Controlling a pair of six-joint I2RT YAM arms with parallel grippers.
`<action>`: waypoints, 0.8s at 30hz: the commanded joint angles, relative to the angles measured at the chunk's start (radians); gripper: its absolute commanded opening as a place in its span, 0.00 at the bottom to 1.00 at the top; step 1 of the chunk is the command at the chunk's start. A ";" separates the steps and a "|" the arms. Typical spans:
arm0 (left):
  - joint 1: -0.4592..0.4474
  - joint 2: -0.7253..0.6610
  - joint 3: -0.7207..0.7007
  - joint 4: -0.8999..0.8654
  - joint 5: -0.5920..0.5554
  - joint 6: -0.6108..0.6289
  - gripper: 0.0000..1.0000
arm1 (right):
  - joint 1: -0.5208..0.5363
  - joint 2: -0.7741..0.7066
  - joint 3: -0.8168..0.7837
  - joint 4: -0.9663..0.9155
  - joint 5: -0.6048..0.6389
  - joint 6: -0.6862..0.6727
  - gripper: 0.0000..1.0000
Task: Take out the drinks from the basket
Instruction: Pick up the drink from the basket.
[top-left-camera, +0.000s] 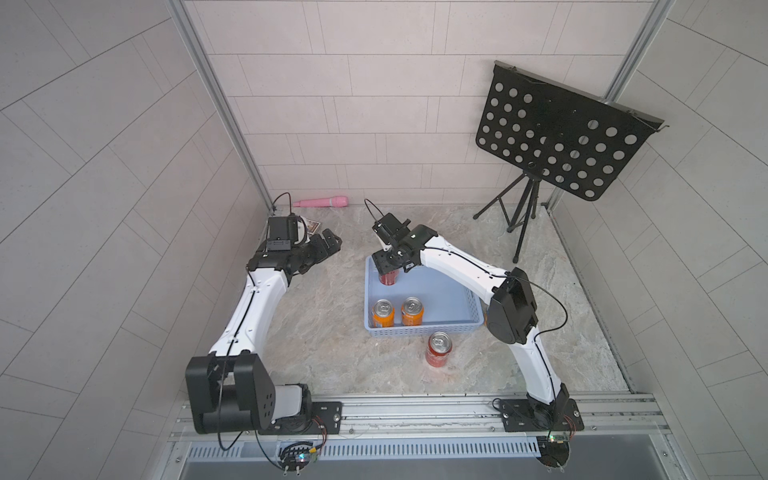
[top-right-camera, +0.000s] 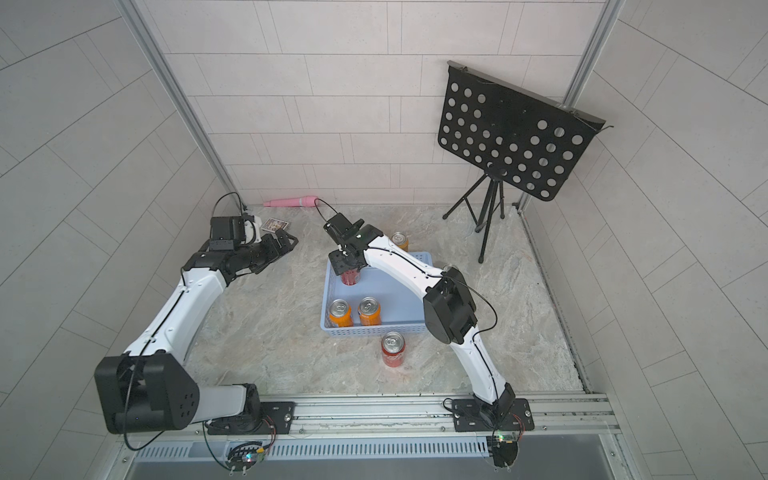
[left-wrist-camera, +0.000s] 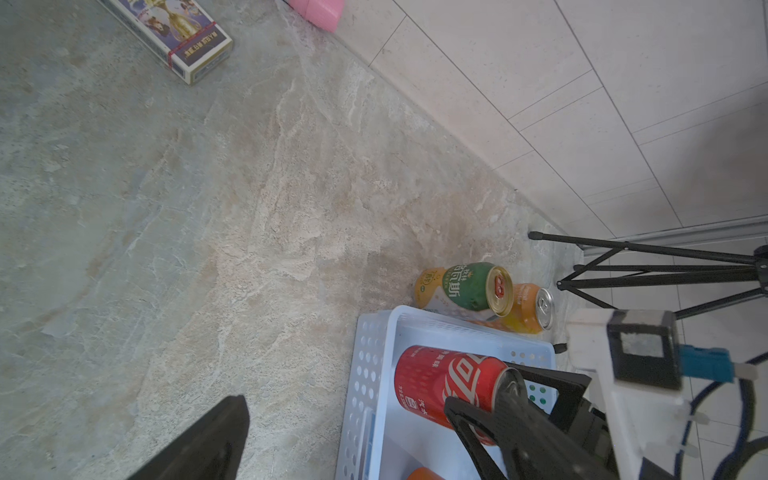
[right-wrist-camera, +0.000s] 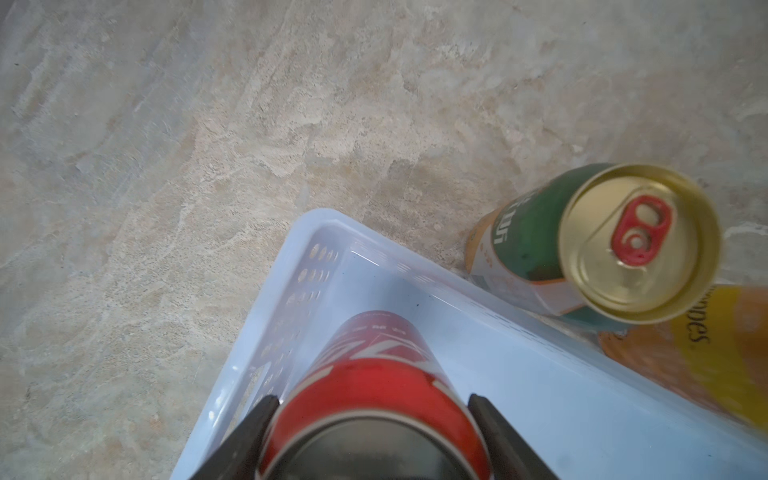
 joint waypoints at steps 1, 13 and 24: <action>0.006 -0.045 -0.018 0.025 0.016 0.016 1.00 | -0.002 -0.092 0.059 0.015 0.018 0.013 0.24; 0.006 -0.109 -0.041 0.028 -0.043 0.019 1.00 | 0.002 -0.052 0.256 -0.027 -0.025 0.029 0.25; 0.006 -0.161 -0.067 0.052 -0.069 0.012 1.00 | 0.044 0.119 0.468 -0.004 -0.077 0.056 0.25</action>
